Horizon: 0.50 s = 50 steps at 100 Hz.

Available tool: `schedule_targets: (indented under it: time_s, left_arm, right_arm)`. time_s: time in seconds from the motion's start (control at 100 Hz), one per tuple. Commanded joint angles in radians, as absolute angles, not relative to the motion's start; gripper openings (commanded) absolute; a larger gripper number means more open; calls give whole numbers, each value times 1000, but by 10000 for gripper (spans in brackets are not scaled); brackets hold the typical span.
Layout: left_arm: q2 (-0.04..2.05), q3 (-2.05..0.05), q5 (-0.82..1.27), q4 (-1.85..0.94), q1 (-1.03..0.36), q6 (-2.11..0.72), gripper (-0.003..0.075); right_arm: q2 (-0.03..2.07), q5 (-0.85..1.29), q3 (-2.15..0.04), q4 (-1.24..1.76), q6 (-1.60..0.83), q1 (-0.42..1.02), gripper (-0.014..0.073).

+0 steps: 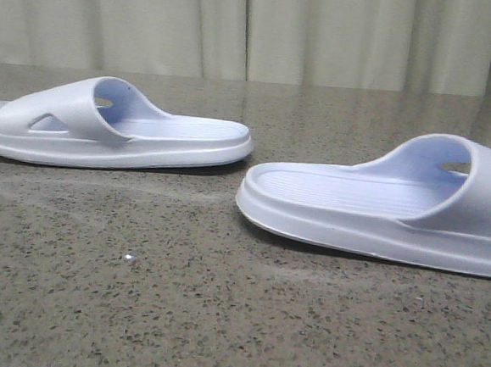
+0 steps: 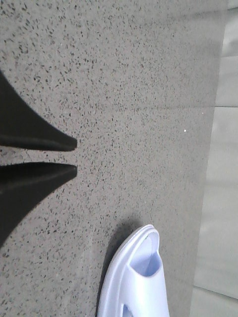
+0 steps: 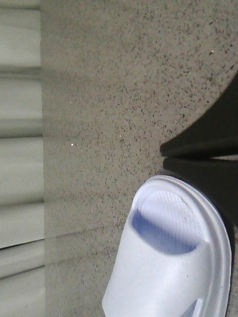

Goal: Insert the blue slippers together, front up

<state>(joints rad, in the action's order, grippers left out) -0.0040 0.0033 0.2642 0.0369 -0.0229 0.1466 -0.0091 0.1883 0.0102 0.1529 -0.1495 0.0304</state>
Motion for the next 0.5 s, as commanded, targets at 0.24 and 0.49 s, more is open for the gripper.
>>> schedule_targets:
  time_s: [0.24,0.49]
  left_arm:
    - [-23,12,185,76,-30,155,15]
    - [-23,12,176,78,-30,155,15]
  right_arm:
    - [-23,111,32,143,-154,23,-78]
    - [-23,111,32,143,-154,23,-78]
